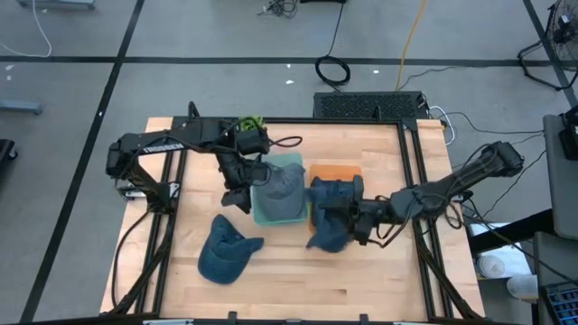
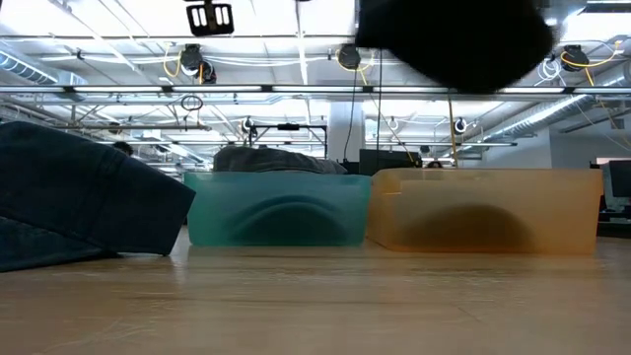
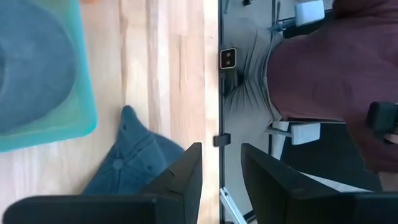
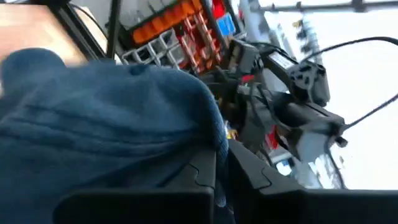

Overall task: Pick & Place hat
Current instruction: Put the right blue cap into the orange bin

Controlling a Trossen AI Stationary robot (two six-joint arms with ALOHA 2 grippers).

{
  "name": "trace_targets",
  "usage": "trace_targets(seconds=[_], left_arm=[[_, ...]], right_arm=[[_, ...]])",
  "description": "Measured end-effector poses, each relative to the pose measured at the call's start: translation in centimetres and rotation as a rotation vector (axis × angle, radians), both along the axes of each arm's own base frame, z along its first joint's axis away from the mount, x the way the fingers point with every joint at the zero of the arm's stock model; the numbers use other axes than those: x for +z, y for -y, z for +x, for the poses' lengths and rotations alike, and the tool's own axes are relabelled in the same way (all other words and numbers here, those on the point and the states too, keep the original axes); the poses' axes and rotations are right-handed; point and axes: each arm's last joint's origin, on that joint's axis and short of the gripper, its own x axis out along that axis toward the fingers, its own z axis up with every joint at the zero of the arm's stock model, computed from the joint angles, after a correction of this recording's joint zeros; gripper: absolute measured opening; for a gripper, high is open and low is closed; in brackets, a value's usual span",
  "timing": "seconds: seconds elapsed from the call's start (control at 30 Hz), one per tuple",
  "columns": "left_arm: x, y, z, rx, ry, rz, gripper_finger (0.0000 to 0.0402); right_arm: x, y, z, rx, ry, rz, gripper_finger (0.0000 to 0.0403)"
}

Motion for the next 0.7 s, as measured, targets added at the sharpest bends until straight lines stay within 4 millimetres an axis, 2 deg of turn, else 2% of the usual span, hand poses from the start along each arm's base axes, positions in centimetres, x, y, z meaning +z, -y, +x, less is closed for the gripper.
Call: trace_targets(seconds=[0.17, 0.37, 0.5, 0.7], left_arm=[[0.4, -0.6, -1.0, 0.0, -0.009, 0.01, 0.0117], [0.9, -1.0, -2.0, 0.008, -0.001, 0.032, 0.0118], [1.7, -1.6, -3.1, 0.06, 0.023, 0.194, 0.0118], [3.3, -2.5, -5.4, 0.166, 0.067, 0.506, 0.0118]], right_arm=[[4.3, 0.5, -0.3, -0.049, -0.043, 0.098, 0.0005], [8.0, 1.7, -1.1, -0.139, -0.055, 0.23, 0.0005], [9.7, 2.8, -1.3, -0.186, -0.031, 0.347, 0.0005], [11.0, 4.2, -1.1, -0.248, 0.003, 0.447, 0.0005]])
